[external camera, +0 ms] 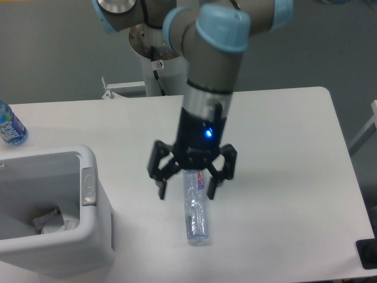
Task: Place the trash in the trash can
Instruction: 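Move the open gripper over the clear water bottle, then lower the gripper around the bottle's end and close on it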
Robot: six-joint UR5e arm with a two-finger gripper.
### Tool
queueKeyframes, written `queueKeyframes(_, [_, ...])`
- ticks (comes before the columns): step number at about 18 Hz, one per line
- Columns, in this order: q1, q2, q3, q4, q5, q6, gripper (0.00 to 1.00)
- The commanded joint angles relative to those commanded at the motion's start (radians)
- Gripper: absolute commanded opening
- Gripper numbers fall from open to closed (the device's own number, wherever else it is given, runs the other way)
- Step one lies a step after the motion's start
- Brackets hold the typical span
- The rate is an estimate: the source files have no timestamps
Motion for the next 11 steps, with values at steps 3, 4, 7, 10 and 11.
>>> queueKeyframes(3, [-0.003, -0.048, -0.011, 0.003, 0.040, 0.058, 1.00])
queueKeyframes(4, [-0.003, -0.067, -0.009, 0.003, 0.040, 0.081, 1.00])
queueKeyframes(7, [-0.005, -0.115, -0.020, 0.003, 0.045, 0.132, 1.00])
queueKeyframes(10, [-0.006, -0.150, -0.035, 0.018, 0.045, 0.195, 1.00])
queueKeyframes(11, [-0.006, -0.164, -0.035, 0.037, 0.045, 0.200, 1.00])
